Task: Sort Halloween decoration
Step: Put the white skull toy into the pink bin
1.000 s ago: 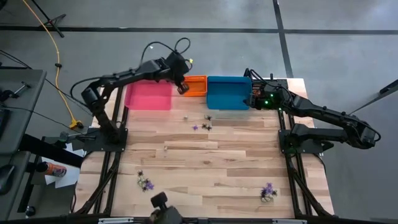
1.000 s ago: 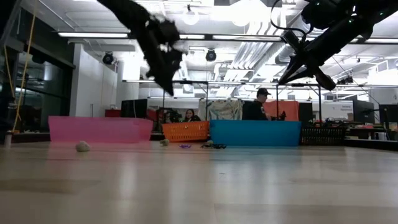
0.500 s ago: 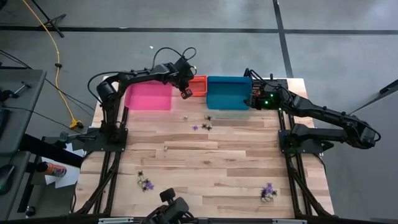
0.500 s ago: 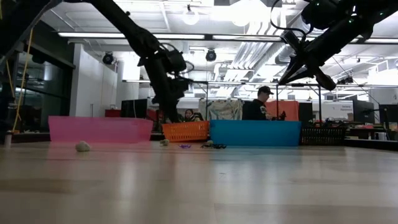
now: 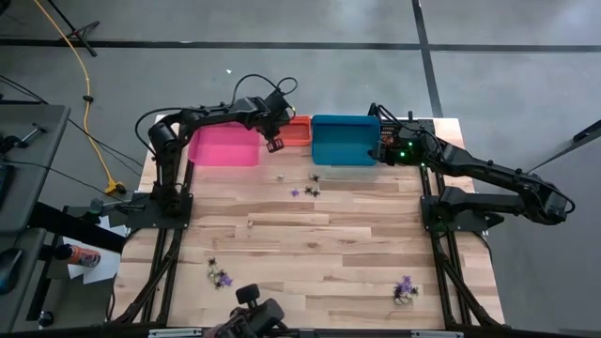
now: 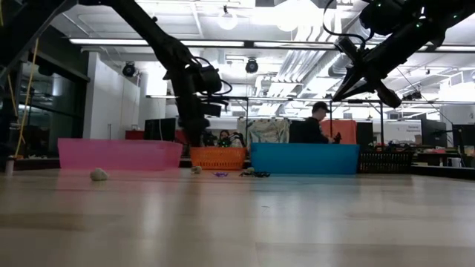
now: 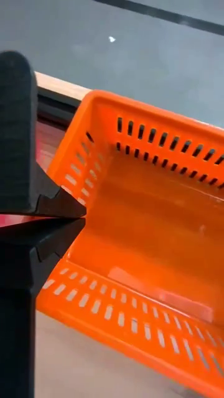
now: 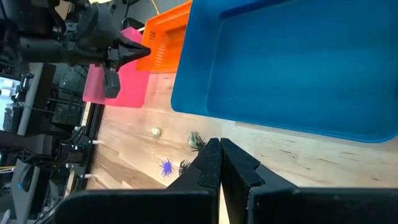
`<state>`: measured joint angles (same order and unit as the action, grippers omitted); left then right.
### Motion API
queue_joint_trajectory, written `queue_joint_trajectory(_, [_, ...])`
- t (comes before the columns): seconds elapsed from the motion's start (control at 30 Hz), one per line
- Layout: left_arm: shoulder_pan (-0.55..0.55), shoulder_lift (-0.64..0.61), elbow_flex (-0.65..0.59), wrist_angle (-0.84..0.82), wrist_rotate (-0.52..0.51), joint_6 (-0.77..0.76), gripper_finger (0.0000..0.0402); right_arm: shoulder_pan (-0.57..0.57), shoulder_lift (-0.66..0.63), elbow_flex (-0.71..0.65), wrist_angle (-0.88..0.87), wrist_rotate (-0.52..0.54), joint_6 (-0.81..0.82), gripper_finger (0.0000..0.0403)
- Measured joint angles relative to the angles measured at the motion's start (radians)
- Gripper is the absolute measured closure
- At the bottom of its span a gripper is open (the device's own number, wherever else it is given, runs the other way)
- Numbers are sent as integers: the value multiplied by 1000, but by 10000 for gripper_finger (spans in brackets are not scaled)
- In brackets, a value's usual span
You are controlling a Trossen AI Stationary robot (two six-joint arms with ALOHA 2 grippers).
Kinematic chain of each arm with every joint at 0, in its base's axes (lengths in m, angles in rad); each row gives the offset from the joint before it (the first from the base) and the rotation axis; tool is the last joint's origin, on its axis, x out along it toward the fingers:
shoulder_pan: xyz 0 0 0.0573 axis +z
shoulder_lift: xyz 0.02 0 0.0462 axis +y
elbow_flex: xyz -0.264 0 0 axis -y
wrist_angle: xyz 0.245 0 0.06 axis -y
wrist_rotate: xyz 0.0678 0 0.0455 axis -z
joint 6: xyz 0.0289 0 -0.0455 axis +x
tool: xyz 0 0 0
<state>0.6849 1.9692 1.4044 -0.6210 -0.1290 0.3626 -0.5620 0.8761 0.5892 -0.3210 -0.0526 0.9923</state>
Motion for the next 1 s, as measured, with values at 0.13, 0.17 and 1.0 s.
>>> queue_joint_trajectory(0.13, [0,-2,0,-22,-35,0,402,0,0,0,0,7,2,402])
queue_joint_trajectory(0.17, [0,-3,1,-22,-41,-1,402,0,0,0,0,8,2,402])
queue_joint_trajectory(1.0, [-641,-1002,-682,222,203,-785,394,0,-8,0,113,-45,-112,402])
